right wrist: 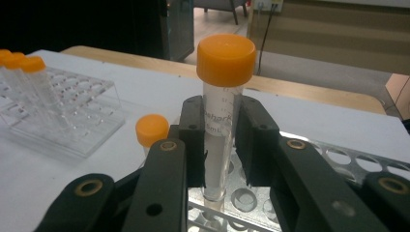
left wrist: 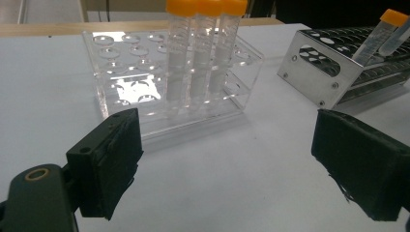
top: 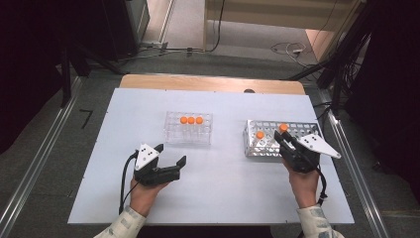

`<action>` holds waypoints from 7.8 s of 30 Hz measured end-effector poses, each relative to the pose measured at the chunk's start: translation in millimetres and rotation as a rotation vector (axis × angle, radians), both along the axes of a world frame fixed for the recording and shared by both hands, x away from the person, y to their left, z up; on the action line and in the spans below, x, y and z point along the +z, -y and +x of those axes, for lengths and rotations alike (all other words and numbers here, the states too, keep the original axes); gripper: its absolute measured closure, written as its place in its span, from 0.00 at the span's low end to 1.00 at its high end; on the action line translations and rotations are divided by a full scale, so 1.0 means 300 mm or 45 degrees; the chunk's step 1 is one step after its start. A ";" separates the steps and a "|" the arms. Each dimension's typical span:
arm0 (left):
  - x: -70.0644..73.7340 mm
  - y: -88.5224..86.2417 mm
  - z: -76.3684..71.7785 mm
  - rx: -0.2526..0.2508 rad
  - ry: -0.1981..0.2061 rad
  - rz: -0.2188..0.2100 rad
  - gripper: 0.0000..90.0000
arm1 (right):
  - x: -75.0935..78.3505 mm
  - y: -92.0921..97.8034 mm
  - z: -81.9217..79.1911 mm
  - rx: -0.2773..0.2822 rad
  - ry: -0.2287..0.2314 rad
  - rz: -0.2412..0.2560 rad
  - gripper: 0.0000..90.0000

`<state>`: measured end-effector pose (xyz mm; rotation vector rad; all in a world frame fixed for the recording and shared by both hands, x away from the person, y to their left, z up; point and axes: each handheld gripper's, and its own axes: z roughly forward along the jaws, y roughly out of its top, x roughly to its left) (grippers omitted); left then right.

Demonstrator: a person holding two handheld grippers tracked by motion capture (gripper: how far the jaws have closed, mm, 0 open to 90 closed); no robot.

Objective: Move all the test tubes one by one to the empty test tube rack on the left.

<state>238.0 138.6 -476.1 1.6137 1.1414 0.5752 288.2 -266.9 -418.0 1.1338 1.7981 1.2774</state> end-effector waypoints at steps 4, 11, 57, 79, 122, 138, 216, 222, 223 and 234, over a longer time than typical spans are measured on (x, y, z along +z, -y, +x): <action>-0.002 0.001 0.002 0.002 -0.006 -0.005 0.12 | 0.024 0.013 -0.022 0.015 0.013 0.018 0.80; -0.002 0.000 0.002 0.000 -0.002 -0.006 0.12 | 0.019 0.028 -0.055 0.053 -0.021 0.027 0.80; 0.021 0.046 -0.033 -0.106 0.014 -0.034 0.14 | -0.098 -0.231 -0.181 0.389 -0.145 -0.038 0.80; 0.061 0.072 -0.069 -0.177 0.047 -0.072 0.16 | -0.123 -0.364 -0.170 0.500 -0.164 -0.077 0.80; 0.096 0.130 -0.128 -0.345 0.114 -0.017 0.75 | -0.135 -0.572 -0.208 0.700 -0.171 -0.132 0.80; 0.096 0.124 -0.123 -0.324 0.100 -0.021 0.77 | -0.134 -0.565 -0.204 0.694 -0.203 -0.134 0.47; 0.173 -0.004 0.279 0.128 0.108 0.064 0.76 | -0.134 -0.152 -0.164 0.380 -0.286 -0.050 0.30; 0.156 -0.009 0.276 0.125 0.095 0.050 0.69 | -0.132 -0.154 -0.165 0.378 -0.284 -0.049 0.30; 0.155 -0.011 0.275 0.127 0.091 0.047 0.68 | -0.134 -0.154 -0.164 0.378 -0.284 -0.051 0.30; 0.159 -0.032 0.193 0.084 0.095 -0.037 0.46 | -0.128 -0.127 -0.135 0.275 -0.224 -0.047 0.33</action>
